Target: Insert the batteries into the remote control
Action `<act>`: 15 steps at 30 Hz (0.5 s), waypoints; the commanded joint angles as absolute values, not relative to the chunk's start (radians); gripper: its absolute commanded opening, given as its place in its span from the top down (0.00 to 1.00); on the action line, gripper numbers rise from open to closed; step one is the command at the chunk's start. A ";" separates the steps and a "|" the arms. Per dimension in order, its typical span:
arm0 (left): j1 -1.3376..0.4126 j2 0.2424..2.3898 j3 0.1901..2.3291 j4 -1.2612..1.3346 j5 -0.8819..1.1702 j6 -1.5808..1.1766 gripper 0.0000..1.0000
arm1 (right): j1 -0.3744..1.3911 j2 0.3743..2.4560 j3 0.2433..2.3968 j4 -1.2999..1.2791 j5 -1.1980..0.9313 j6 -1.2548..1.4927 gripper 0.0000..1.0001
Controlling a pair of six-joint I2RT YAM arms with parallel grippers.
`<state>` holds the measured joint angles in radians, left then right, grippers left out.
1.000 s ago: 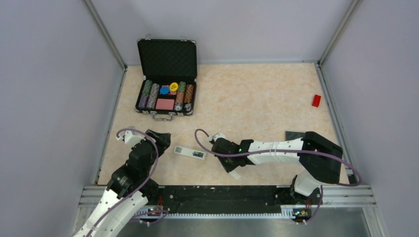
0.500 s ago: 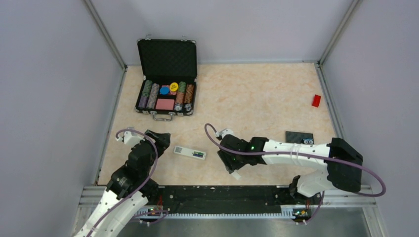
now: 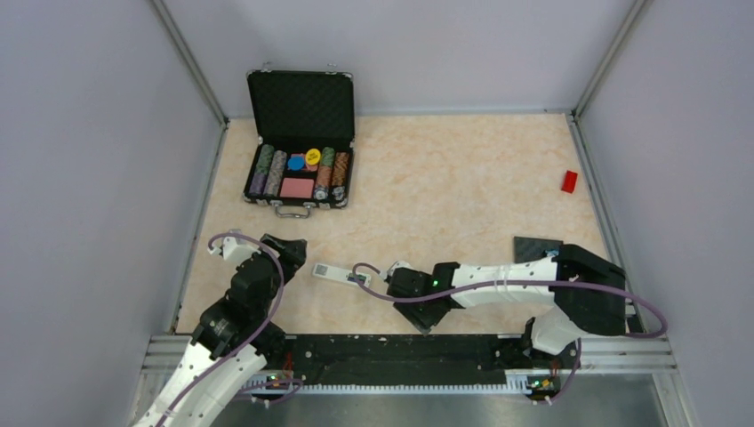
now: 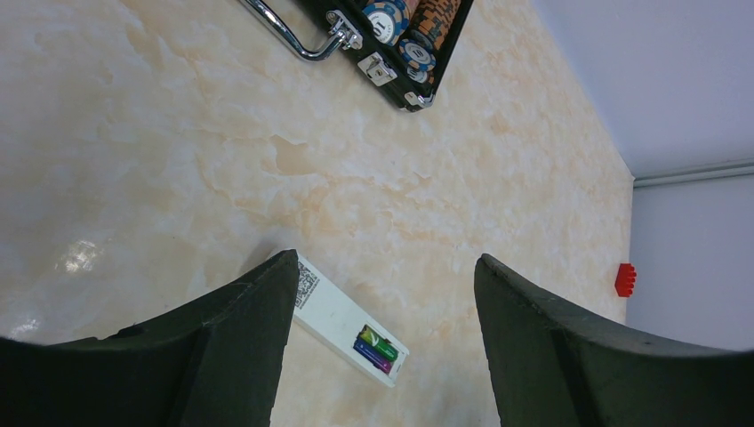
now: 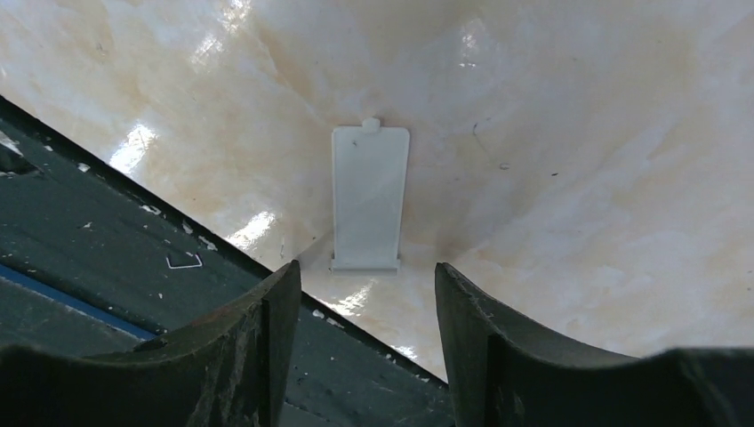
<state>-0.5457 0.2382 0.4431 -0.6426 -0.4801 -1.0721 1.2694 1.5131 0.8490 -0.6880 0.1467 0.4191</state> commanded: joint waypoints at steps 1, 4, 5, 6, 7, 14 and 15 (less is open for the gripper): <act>-0.543 0.242 0.445 -0.605 -0.489 -1.077 0.24 | 1.296 1.551 0.875 -0.670 0.166 0.421 0.45; -0.543 0.239 0.443 -0.605 -0.491 -1.077 0.24 | 1.300 1.561 0.870 -0.666 0.169 0.432 0.48; -0.542 0.241 0.443 -0.605 -0.491 -1.076 0.24 | 1.301 1.563 0.867 -0.664 0.170 0.435 0.49; -0.542 0.242 0.443 -0.604 -0.491 -1.075 0.24 | 1.300 1.564 0.864 -0.662 0.170 0.439 0.51; -0.543 0.243 0.443 -0.603 -0.491 -1.075 0.24 | 1.301 1.565 0.860 -0.659 0.164 0.442 0.53; -0.542 0.243 0.445 -0.603 -0.485 -1.073 0.24 | 1.301 1.572 0.850 -0.661 0.148 0.475 0.60; -0.542 0.243 0.445 -0.603 -0.484 -1.074 0.24 | 1.301 1.573 0.849 -0.663 0.151 0.482 0.60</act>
<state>-0.5457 0.2382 0.4431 -0.6422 -0.4797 -1.0721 1.2877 1.5520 0.8509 -0.6724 0.1387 0.4488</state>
